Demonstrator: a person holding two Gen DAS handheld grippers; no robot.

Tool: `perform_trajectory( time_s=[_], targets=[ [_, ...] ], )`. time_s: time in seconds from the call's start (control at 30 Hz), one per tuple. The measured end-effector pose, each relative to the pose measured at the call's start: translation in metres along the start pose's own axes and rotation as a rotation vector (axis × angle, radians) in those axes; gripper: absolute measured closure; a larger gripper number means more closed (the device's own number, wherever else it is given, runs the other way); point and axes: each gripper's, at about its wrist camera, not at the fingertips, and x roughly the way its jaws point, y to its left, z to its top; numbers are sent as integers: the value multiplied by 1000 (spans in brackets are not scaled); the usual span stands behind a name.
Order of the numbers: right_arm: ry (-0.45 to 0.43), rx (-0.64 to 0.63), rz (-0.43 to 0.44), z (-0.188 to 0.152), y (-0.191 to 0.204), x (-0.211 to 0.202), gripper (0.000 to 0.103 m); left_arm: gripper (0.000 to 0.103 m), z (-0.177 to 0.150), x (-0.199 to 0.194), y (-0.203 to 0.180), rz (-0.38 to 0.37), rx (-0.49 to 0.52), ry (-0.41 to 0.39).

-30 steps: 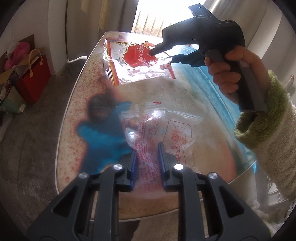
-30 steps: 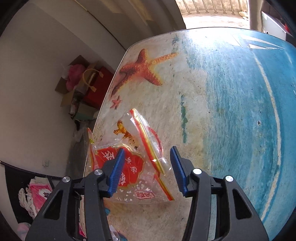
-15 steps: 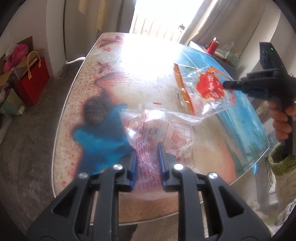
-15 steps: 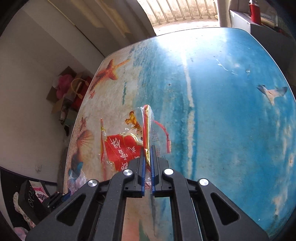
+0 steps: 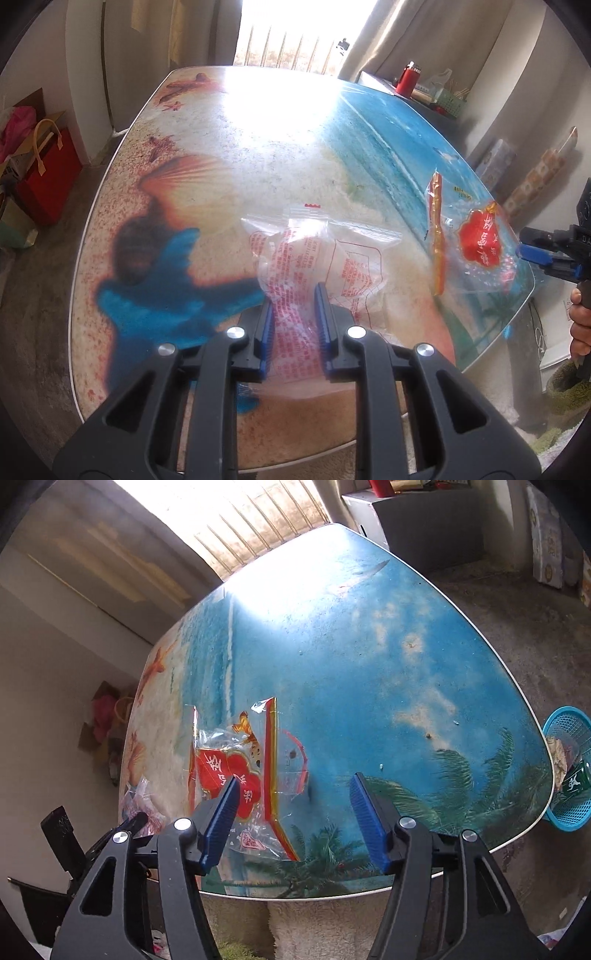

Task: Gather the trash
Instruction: 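Lift both held bags off the table with both tools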

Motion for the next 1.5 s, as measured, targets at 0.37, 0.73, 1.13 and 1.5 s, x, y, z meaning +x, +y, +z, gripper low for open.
perform_trajectory(
  time_s=[0.37,0.73,1.13,1.5],
  targets=[
    [-3,-228,-123,0,49,59,32,84,2,4,-3,11,-5,8],
    [-60,-352,-262,-18,69,63,49,84,2,4,-4,13,1,1],
    [-80,-352,-294,-29,75,56,87,88,5,2,-6,4,15,-18],
    [-110,-269,-213,-26,64,31,94,96,19,-7,-18,-16,41,-53]
  ],
)
